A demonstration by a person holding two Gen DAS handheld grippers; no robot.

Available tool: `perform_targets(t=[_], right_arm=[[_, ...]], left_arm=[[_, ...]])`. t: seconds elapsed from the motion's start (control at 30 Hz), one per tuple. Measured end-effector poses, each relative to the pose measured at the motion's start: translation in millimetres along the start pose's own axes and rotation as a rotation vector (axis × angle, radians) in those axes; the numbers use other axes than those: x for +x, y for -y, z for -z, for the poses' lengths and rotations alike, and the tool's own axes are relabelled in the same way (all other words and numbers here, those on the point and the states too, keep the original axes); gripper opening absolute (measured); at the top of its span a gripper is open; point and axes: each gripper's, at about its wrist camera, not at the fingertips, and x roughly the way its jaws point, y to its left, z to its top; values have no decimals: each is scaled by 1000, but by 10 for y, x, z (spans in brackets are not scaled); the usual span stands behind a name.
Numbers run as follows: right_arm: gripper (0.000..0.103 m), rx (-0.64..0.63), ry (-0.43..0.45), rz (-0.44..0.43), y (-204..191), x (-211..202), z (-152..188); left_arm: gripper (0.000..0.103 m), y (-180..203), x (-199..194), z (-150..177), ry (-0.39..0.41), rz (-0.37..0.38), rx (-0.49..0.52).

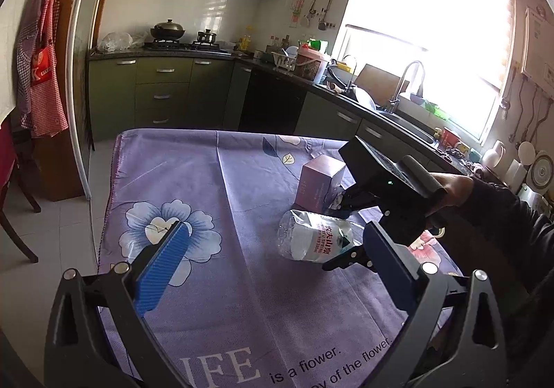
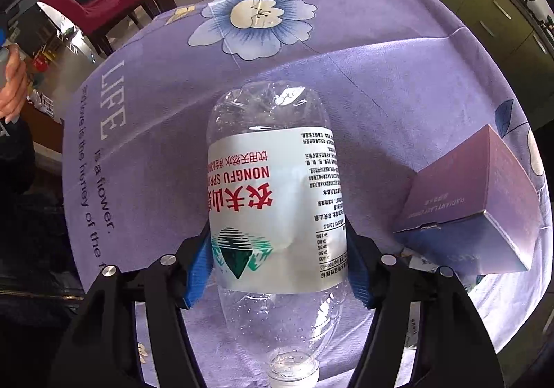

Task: Collect trash
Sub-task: 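Lift the water bottle off the table with the right gripper, then carry the water bottle over the bin and open the right gripper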

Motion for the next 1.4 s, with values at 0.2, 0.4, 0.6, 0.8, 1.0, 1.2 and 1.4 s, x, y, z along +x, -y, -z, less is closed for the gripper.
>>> perform_targets(t=[0.2, 0.4, 0.6, 0.8, 1.0, 1.2, 1.4], right_arm=[[65, 62, 96, -64, -43, -368, 166], [65, 171, 216, -76, -19, -841, 372], [65, 335, 320, 18, 229, -1323, 748], [65, 631, 458, 167, 794, -1940, 1690], [65, 1034, 520, 335, 1508, -2099, 2965], [65, 1301, 504, 437, 2083, -1731, 3840], [74, 1417, 459, 456, 2266, -1278, 4229]], left_arm=[[96, 26, -21, 0, 0, 5, 12], [96, 138, -26, -17, 4, 21, 34], [96, 350, 17, -33, -8, 46, 83], [96, 495, 138, -56, -23, 76, 107], [96, 651, 315, -100, -49, 101, 129], [96, 844, 441, -111, -77, 112, 170], [96, 952, 553, -108, -107, 117, 197]])
